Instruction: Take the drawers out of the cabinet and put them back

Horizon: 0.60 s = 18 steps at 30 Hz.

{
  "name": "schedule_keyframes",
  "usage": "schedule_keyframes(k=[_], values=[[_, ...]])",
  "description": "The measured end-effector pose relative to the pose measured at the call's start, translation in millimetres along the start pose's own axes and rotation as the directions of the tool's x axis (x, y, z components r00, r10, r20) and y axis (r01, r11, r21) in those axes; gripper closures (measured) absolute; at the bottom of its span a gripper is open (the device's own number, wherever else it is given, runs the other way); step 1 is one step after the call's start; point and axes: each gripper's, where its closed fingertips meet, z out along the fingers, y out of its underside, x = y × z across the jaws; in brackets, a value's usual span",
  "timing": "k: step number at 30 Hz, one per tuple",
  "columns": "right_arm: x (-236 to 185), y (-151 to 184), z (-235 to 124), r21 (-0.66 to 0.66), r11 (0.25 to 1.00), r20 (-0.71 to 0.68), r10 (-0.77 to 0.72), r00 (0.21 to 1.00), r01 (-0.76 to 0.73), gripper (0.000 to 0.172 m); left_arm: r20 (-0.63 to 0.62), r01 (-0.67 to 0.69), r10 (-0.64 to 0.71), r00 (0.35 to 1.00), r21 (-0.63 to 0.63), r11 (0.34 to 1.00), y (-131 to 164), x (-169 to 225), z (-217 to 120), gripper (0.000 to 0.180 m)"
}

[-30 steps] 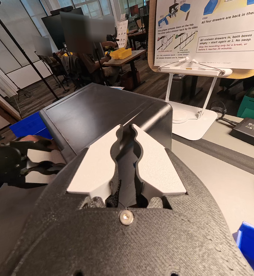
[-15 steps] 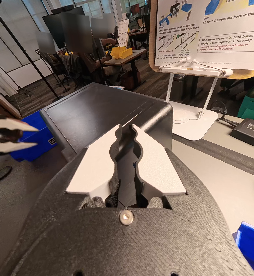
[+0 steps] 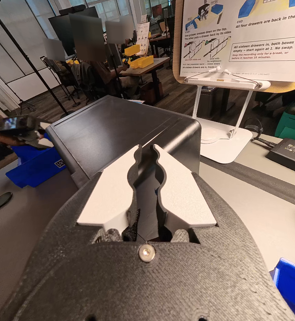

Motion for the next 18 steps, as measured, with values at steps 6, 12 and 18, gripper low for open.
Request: schedule_keyframes(k=[6,12,18], values=[[0.2,0.1,0.5,0.005,1.0,0.008,-0.003,1.0,0.003,0.157,-0.059,0.046,-0.049,0.997,-0.047,0.998,8.2,-3.3,39.9,0.115],[0.2,0.3,0.5,0.005,1.0,0.011,-0.006,1.0,0.006,0.157,-0.124,0.059,-0.074,0.99,-0.121,0.991,23.7,7.9,38.4,0.16],[0.6,0.4,0.7,0.006,1.0,0.01,-0.003,1.0,0.003,0.157,-0.096,0.177,-0.19,0.977,-0.127,0.976,17.9,10.7,-9.9,0.177]])
